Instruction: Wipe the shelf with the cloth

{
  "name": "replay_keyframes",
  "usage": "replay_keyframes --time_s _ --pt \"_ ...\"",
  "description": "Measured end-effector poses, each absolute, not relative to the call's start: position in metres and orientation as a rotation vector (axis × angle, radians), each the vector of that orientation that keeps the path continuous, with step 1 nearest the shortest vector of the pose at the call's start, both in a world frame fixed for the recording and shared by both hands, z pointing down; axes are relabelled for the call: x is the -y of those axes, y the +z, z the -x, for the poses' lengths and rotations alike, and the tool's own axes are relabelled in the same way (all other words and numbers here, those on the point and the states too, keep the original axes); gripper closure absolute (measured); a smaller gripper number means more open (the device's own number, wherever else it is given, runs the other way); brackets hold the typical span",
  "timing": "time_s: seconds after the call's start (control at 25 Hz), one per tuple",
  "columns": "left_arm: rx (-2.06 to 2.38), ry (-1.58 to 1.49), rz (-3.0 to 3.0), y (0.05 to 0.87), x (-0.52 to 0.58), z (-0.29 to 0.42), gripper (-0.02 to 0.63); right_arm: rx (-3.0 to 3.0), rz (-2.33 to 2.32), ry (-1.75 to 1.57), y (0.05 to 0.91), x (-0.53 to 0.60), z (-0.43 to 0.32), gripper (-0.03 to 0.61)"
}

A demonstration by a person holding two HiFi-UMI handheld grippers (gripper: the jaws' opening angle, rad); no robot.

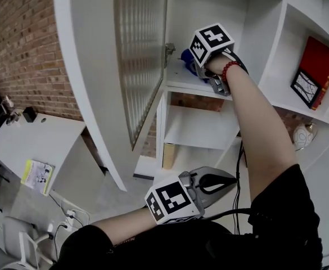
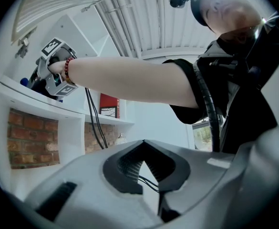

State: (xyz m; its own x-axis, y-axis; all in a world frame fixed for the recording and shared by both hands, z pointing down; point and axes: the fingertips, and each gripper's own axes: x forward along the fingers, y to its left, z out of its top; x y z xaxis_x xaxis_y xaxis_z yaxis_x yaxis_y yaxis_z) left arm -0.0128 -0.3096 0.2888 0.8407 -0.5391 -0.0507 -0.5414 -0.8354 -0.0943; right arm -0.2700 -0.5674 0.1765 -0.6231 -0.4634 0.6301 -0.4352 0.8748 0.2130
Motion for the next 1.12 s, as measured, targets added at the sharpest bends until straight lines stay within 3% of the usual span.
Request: replay_keyframes --time_s 0.48,1.12 --pt "-0.725 0.011 2.951 0.287 0.309 -0.018 0.611 2.281 -0.815 -0.016 0.177 0.595 0.199 0.526" --pt "-0.724 0.019 2.934 0.281 0.302 -0.024 0.611 2.257 -0.883 -0.025 0.175 0.601 0.181 0.526"
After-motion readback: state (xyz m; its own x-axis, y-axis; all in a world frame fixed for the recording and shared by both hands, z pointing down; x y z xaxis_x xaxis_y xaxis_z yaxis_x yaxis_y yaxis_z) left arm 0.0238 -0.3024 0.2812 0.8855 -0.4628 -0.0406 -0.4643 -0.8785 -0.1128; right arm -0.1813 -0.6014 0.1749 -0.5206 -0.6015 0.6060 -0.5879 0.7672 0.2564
